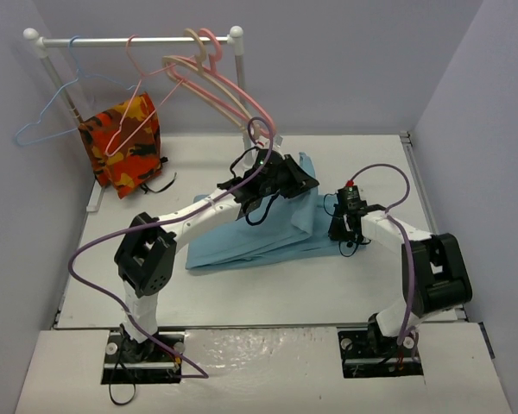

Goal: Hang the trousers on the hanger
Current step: Fold the trousers

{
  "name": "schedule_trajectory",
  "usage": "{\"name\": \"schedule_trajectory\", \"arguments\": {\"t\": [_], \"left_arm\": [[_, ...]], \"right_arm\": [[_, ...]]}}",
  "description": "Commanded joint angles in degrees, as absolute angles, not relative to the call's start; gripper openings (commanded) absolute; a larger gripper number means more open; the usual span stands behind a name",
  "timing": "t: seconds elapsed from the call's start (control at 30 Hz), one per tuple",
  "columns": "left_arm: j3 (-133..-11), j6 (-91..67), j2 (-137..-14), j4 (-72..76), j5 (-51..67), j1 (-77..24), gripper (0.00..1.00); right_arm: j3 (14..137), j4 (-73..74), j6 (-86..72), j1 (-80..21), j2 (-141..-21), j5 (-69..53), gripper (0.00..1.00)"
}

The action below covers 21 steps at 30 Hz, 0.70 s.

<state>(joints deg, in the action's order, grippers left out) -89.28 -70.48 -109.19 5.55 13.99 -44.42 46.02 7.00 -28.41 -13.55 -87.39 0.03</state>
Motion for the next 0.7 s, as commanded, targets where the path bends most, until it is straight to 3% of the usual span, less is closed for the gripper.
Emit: {"name": "schedule_trajectory", "arguments": {"t": [0.0,0.67], "left_arm": [[-94.5,-70.1,-107.7,10.4,15.7,-45.0,0.0],[-99.6,-70.8,-111.8,8.6,15.7,-45.4,0.0]], "right_arm": [[41.8,1.7,-32.7,-13.7,-94.5,-7.4,0.03],[39.5,-1.2,-34.5,-13.9,-97.2,-11.5,0.0]]}}
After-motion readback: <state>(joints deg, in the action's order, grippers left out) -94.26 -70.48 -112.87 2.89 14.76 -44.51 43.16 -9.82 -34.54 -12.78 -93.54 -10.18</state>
